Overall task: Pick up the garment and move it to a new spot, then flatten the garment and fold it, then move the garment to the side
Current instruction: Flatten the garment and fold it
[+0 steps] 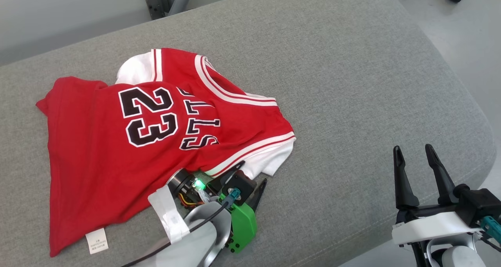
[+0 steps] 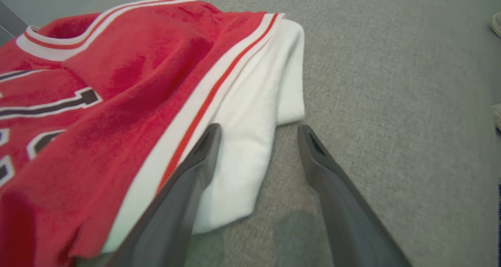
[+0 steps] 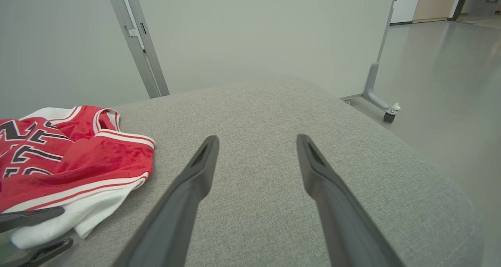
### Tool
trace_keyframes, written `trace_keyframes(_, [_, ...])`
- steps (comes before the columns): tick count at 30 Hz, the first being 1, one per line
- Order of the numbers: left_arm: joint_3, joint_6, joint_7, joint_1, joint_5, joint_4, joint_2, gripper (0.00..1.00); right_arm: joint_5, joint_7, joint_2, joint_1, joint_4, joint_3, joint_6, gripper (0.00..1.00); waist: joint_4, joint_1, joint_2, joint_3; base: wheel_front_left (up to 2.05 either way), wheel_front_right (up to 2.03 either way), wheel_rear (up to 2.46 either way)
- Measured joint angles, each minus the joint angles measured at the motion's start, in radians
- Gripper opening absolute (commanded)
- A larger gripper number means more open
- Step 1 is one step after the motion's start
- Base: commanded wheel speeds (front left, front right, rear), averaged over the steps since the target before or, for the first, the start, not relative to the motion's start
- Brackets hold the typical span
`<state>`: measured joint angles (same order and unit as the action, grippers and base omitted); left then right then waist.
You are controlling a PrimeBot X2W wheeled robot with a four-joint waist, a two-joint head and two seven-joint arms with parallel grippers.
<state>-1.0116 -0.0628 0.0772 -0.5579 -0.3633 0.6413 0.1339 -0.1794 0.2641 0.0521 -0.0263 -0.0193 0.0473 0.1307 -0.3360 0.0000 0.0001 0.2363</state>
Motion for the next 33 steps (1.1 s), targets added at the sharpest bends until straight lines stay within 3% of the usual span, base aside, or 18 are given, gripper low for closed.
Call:
trace_keyframes(1, [0.000,0.001,0.000,-0.007,0.000,0.016,0.001,0.65,0.000,0.000,0.000,0.000,0.000,0.000,0.000,1.00,0.001,0.0000,0.0000,0.000,0.00,0.00,0.00])
trace_keyframes(2, [0.002,0.003,-0.001,-0.012,-0.004,0.026,0.001,0.38,-0.003,0.000,0.000,0.000,-0.001,0.000,0.000,1.00,0.002,0.0000,0.0000,0.000,0.00,0.00,0.00])
trace_keyframes(3, [0.004,0.011,-0.002,-0.016,-0.008,0.034,0.000,0.00,-0.004,0.000,0.000,0.000,-0.002,0.000,0.000,1.00,0.003,0.0000,0.0000,0.000,0.00,0.00,0.00])
trace_keyframes(11, [0.035,0.073,-0.006,-0.031,-0.083,0.038,-0.013,0.00,-0.011,0.000,-0.001,0.002,-0.005,0.002,0.000,1.00,0.011,0.0000,0.0000,-0.007,0.00,0.00,0.00])
trace_keyframes(18, [0.046,0.154,-0.106,-0.022,-0.213,-0.095,-0.040,0.00,-0.012,0.000,-0.001,0.001,-0.007,0.003,0.000,1.00,0.011,0.0000,0.0000,-0.012,0.00,0.00,0.00])
trace_keyframes(25, [0.027,0.184,-0.271,-0.014,-0.361,-0.217,-0.040,0.00,-0.013,0.000,-0.001,0.002,-0.009,-0.003,0.000,1.00,0.004,0.0000,0.0000,0.000,0.00,0.00,0.00])
trace_keyframes(33, [0.059,0.190,-0.380,-0.017,-0.570,-0.279,-0.038,0.00,-0.022,0.000,-0.001,0.012,-0.012,-0.008,0.000,1.00,-0.014,0.0000,0.0000,0.027,0.00,0.00,0.00])
